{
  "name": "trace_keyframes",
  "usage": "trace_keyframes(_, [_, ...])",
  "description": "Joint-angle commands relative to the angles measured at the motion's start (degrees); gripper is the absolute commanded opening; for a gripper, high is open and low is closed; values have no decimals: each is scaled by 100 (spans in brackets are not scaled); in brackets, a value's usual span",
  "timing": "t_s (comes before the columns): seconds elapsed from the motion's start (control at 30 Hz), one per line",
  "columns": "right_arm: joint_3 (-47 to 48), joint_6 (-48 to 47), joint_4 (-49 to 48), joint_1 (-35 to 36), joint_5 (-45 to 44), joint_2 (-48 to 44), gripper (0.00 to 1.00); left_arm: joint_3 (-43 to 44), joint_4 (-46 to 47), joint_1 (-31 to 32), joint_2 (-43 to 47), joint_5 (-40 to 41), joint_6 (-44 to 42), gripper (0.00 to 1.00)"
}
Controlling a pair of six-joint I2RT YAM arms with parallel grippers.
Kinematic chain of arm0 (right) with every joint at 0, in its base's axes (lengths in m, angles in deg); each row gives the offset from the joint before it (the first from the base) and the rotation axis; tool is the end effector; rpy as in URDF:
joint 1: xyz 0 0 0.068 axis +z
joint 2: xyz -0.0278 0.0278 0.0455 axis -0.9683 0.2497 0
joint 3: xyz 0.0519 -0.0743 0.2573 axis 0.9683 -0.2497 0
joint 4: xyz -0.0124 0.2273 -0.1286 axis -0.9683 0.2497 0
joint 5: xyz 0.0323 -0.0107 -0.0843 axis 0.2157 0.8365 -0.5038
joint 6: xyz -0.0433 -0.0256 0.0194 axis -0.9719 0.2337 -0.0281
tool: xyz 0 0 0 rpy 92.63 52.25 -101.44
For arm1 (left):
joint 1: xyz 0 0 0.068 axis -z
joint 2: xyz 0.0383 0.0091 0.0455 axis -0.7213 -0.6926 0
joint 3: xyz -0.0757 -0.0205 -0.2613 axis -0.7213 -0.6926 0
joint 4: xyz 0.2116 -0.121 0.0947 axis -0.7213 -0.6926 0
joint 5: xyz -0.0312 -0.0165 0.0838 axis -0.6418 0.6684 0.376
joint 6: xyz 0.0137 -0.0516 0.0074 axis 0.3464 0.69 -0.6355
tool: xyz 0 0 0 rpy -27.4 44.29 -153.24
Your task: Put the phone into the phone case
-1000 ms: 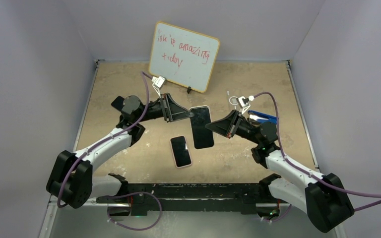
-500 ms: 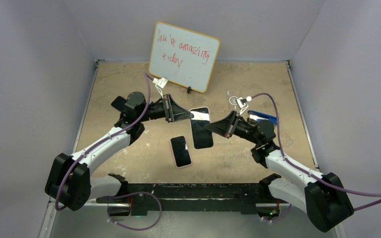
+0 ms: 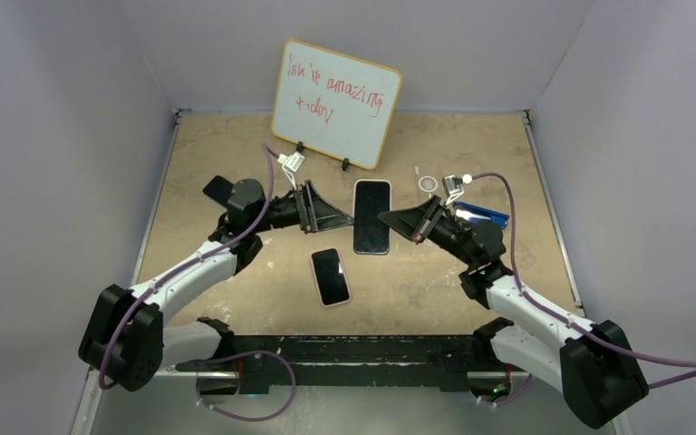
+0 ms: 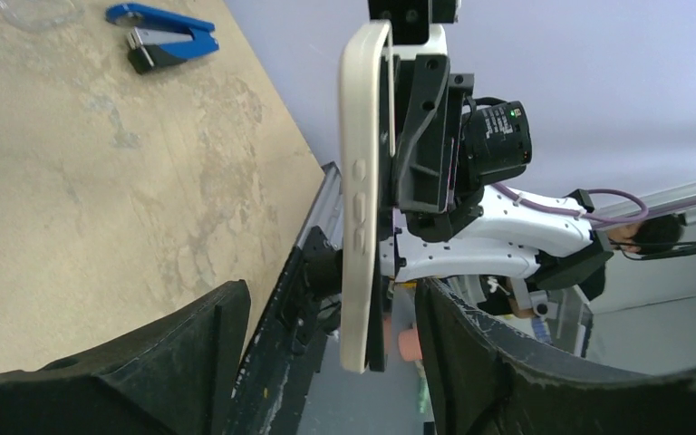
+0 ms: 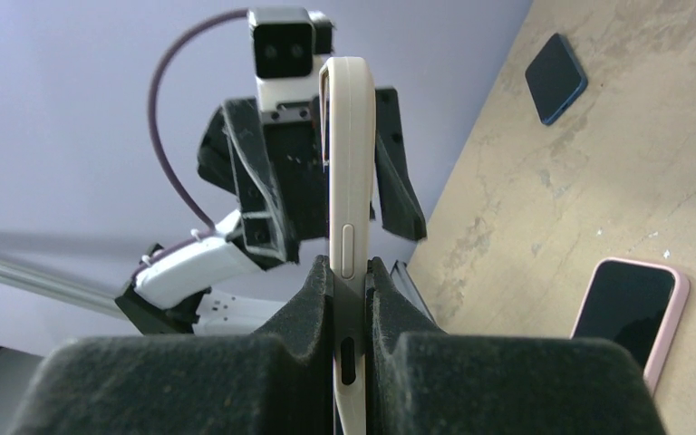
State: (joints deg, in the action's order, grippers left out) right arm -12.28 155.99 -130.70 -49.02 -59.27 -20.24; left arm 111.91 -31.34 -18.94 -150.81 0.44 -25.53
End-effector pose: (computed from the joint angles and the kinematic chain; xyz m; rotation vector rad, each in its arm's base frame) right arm 0.1786 0.1081 0.2704 0.1017 1.5227 1.7644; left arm 0.2242 -0.1442 0.2828 0.1899 1.9302 -1.7472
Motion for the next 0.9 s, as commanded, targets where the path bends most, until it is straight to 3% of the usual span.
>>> trace_keyframes(0.0, [227,361,-896,2,-424,-94,0,-292,1136,201,-93,-90,595,69])
trace_keyframes(0.17, [198,362,-920,2,-521,-68,0,-243,1335,650,-325,102,644,62])
trace_keyframes(0.33, [64,310,-817,2,-620,-181,0,-295,1367,806,-372,260,672,26])
trace_keyframes(0.47, [-12,163,-644,4,-693,-310,0,-231,748,804,-378,397,469,0])
trace_keyframes(0.73, [85,-365,373,2,-582,-516,0,-23,-201,811,-223,657,116,0])
trace_keyframes(0.77, [66,-335,332,2,-557,-510,0,-15,-182,807,-194,646,135,3])
trace_keyframes(0.87, [28,-241,215,2,-395,-496,0,3,-194,802,-91,686,126,31])
